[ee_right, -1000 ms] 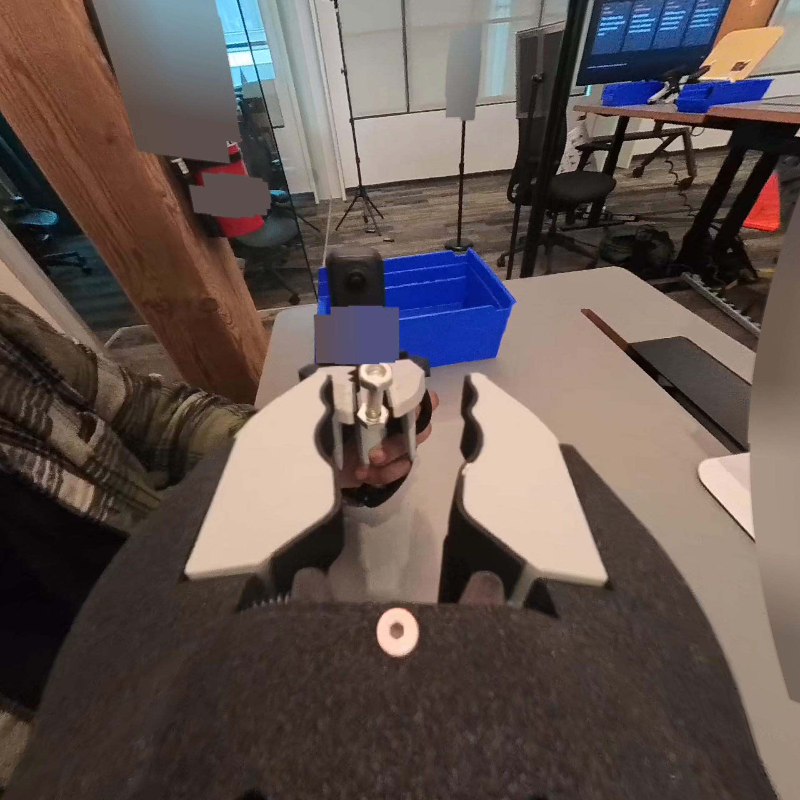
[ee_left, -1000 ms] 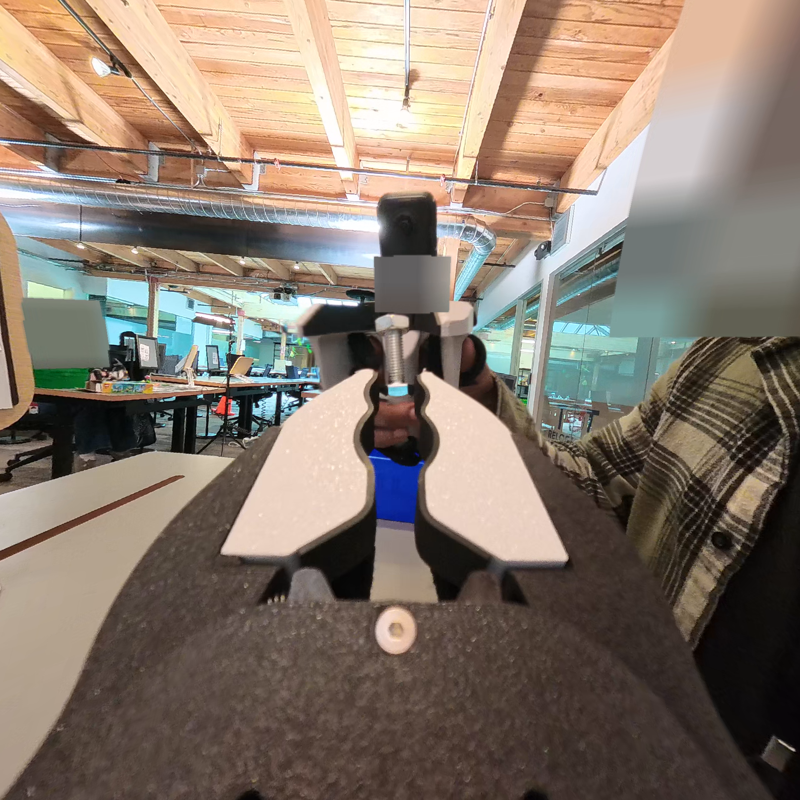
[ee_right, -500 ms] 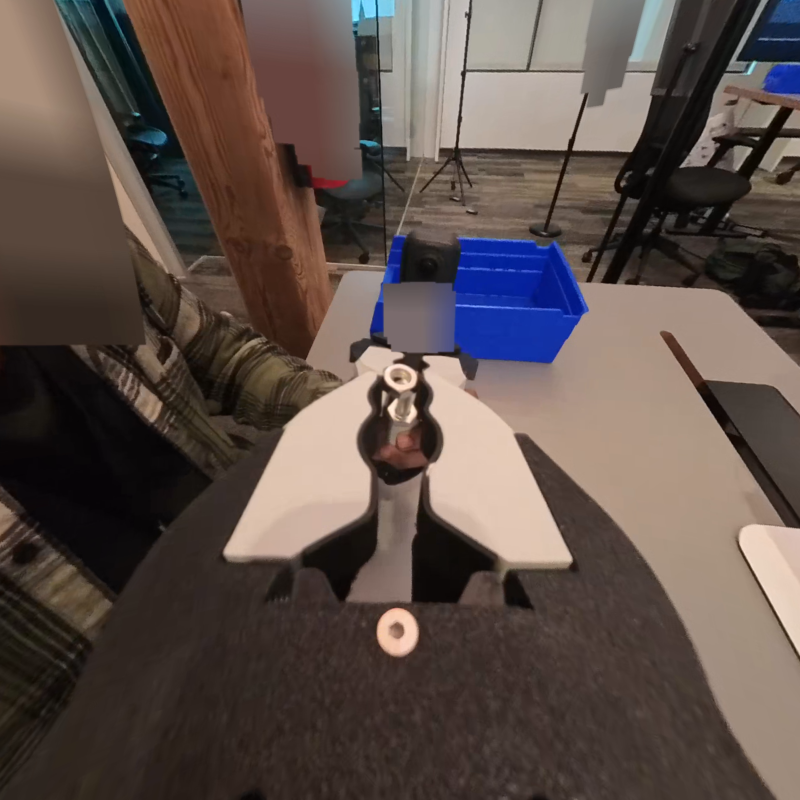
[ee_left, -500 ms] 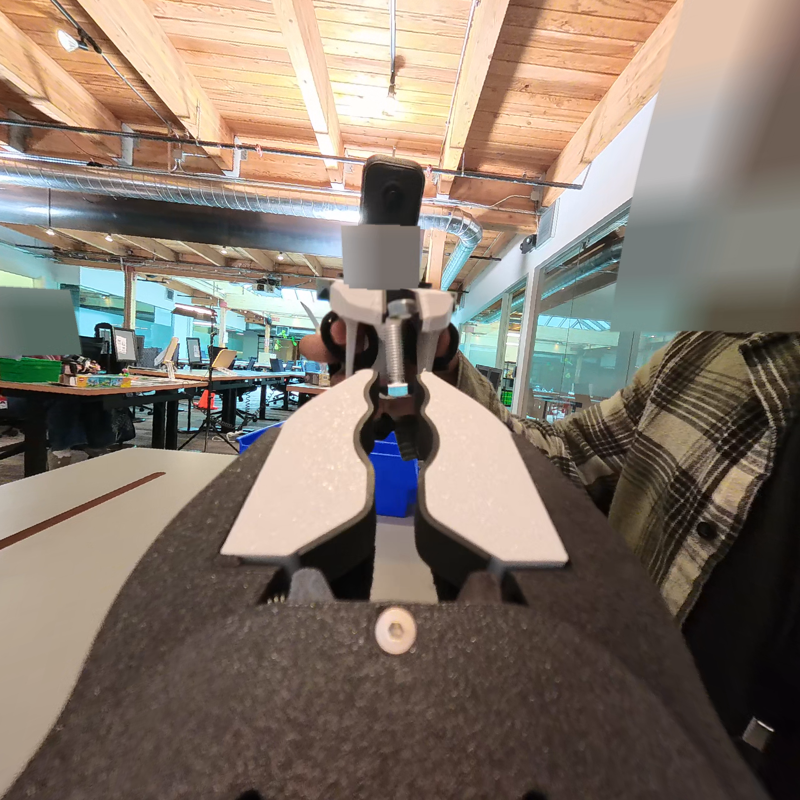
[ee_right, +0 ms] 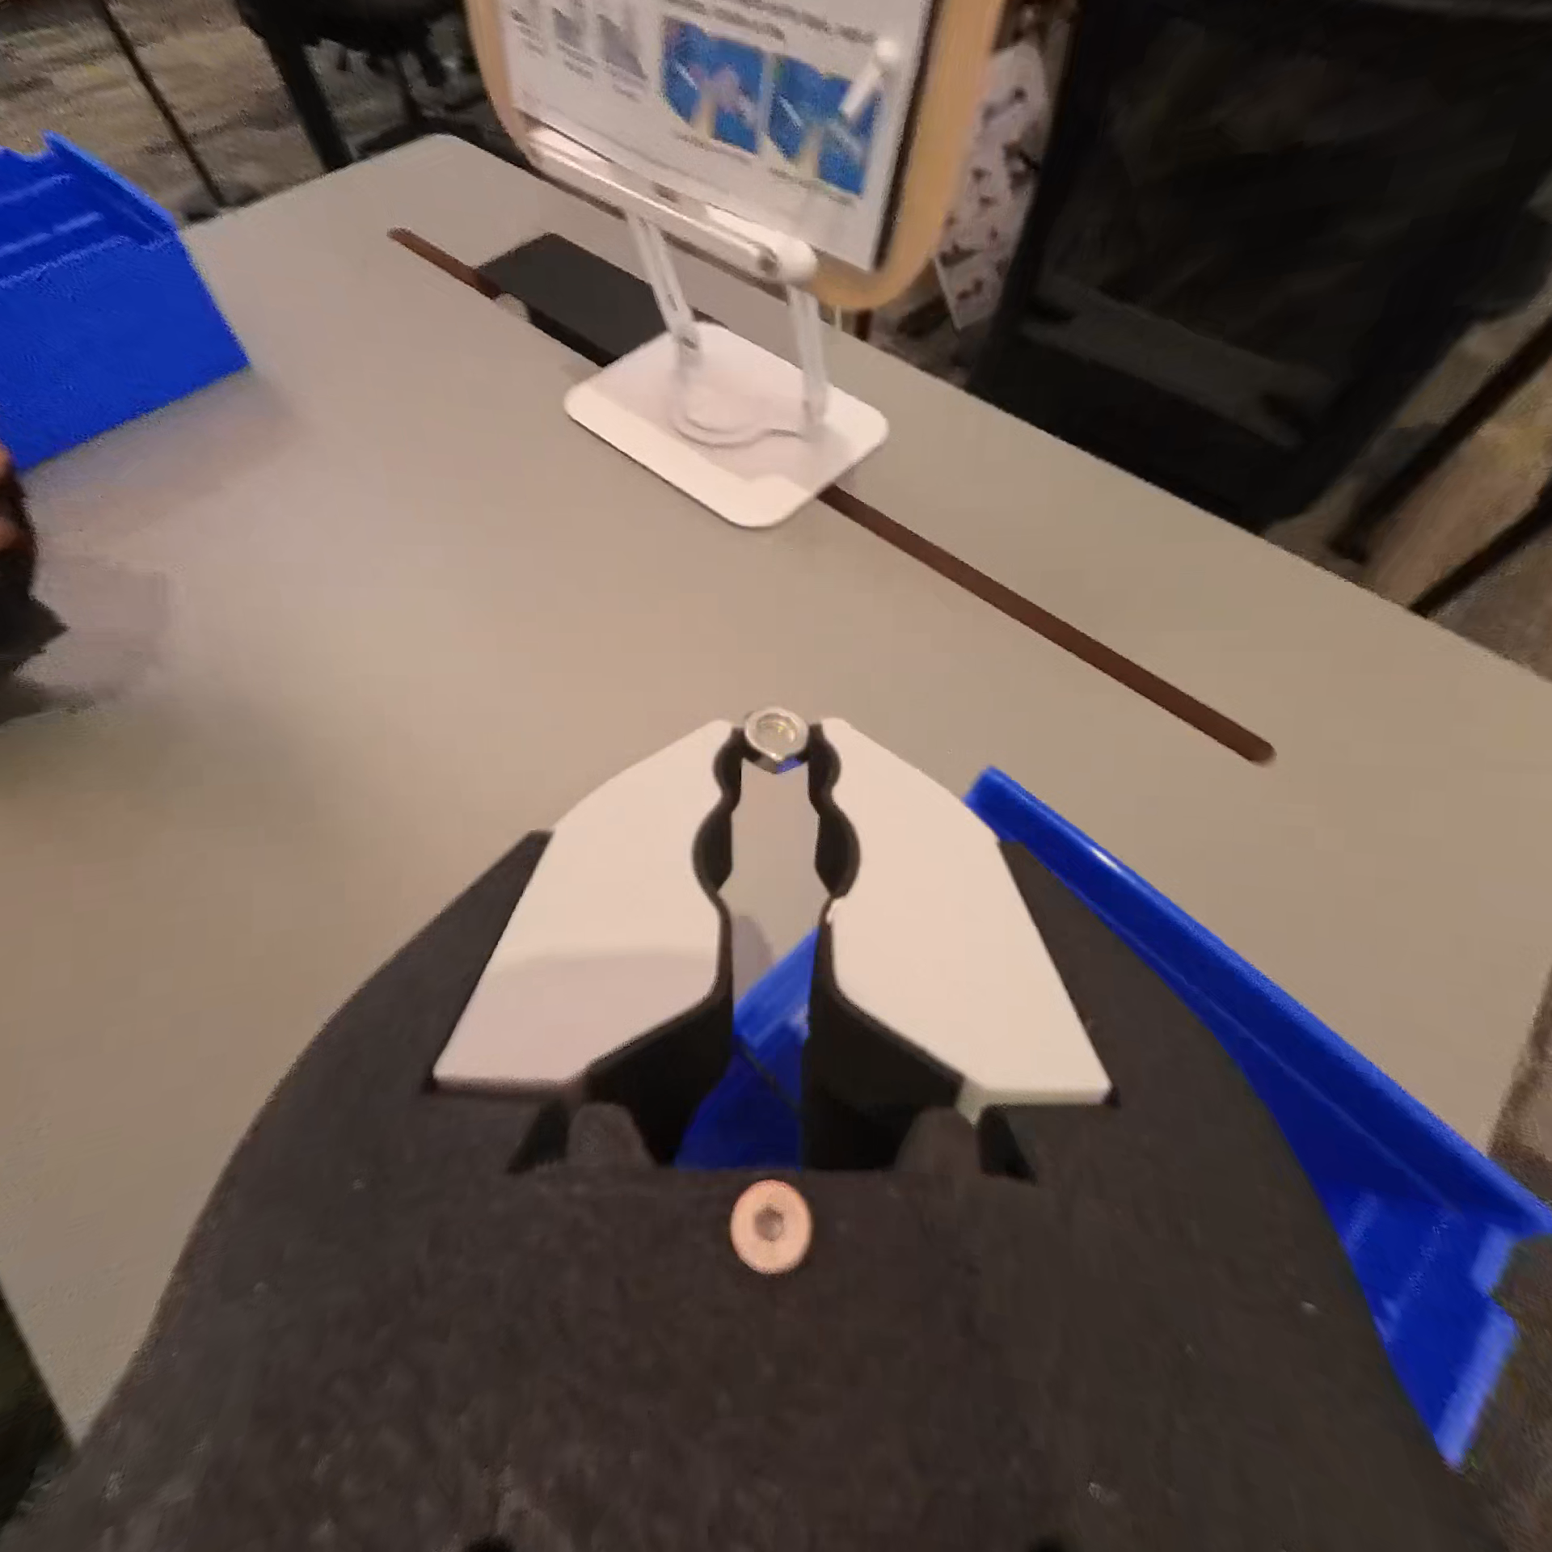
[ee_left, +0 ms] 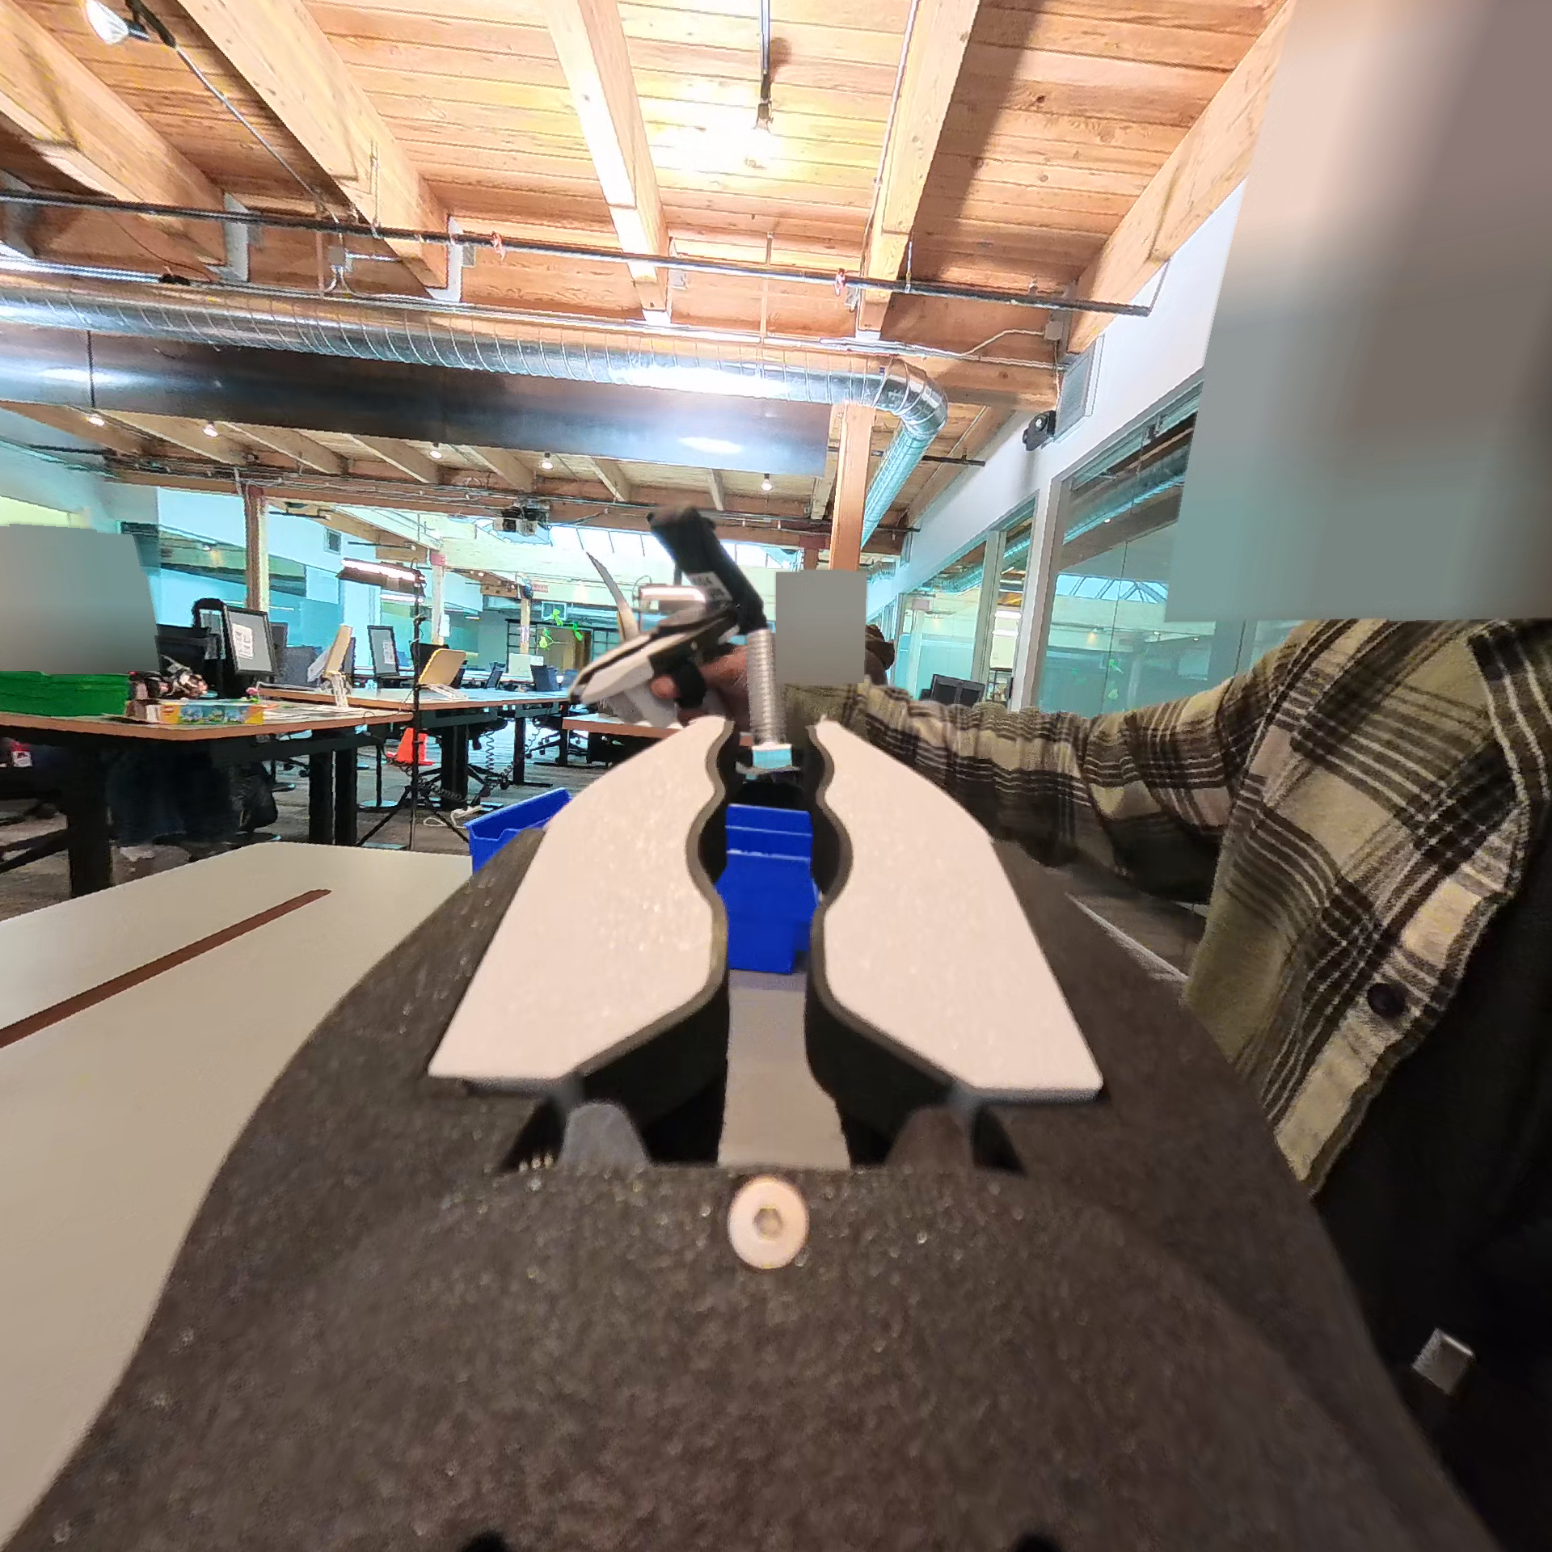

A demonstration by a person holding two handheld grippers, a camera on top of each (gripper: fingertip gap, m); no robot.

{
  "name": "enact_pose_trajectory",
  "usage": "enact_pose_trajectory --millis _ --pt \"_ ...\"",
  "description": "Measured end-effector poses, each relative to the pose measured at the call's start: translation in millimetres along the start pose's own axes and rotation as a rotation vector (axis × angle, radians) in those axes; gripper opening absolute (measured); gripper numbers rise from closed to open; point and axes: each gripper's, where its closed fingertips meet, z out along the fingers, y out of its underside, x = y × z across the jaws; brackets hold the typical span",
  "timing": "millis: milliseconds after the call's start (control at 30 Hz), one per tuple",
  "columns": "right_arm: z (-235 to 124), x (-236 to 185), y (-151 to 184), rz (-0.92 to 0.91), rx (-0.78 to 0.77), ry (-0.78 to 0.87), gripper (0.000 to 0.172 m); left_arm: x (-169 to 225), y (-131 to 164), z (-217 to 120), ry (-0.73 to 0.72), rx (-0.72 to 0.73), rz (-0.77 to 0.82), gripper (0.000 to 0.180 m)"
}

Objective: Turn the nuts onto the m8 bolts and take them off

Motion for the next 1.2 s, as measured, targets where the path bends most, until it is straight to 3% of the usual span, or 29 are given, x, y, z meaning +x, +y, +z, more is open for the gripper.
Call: enact_pose_trajectory --millis 100,200,333,467,600,700,800,867,967,1033,1133,1200 --pt "-10 43 44 0.051 -0.099 0.099 0.014 -2 5 1 -0.004 -0.013 -0.009 0.014" --pt "-23 57 74 0.106 -0.142 0.105 0.015 -4 9 2 -0.012 -0.030 -0.004 0.015" --pt "-50 39 109 0.114 -0.255 0.059 0.015 -6 10 0 -0.020 -0.034 -0.006 0.015" --pt "-70 12 160 0.121 -0.467 -0.007 0.015 -8 11 1 -0.021 -0.038 -0.018 0.014" --pt "-75 -2 213 0.085 -0.710 -0.032 0.019 -8 16 4 -0.023 -0.056 -0.018 0.014" --pt "-74 1 226 0.062 -0.770 0.010 0.031 -8 19 5 -0.030 -0.068 -0.019 0.014" --pt "-76 1 190 0.067 -0.650 0.096 0.056 -9 21 5 -0.038 -0.078 -0.018 0.014" --pt "-66 -21 132 0.035 -0.427 0.100 0.049 -11 23 5 -0.044 -0.081 -0.022 0.015" --pt "-23 -114 31 -0.056 -0.021 -0.094 0.042 -11 25 10 -0.036 -0.077 -0.034 0.014" --pt "10 -188 -15 -0.151 0.176 -0.263 0.042 -8 27 13 -0.024 -0.078 -0.039 0.015" --pt "47 -270 -56 -0.195 0.362 -0.462 0.041 -4 31 17 -0.014 -0.088 -0.033 0.015" --pt "67 -298 -65 -0.196 0.388 -0.552 0.041 -2 30 16 -0.012 -0.084 -0.031 0.015"
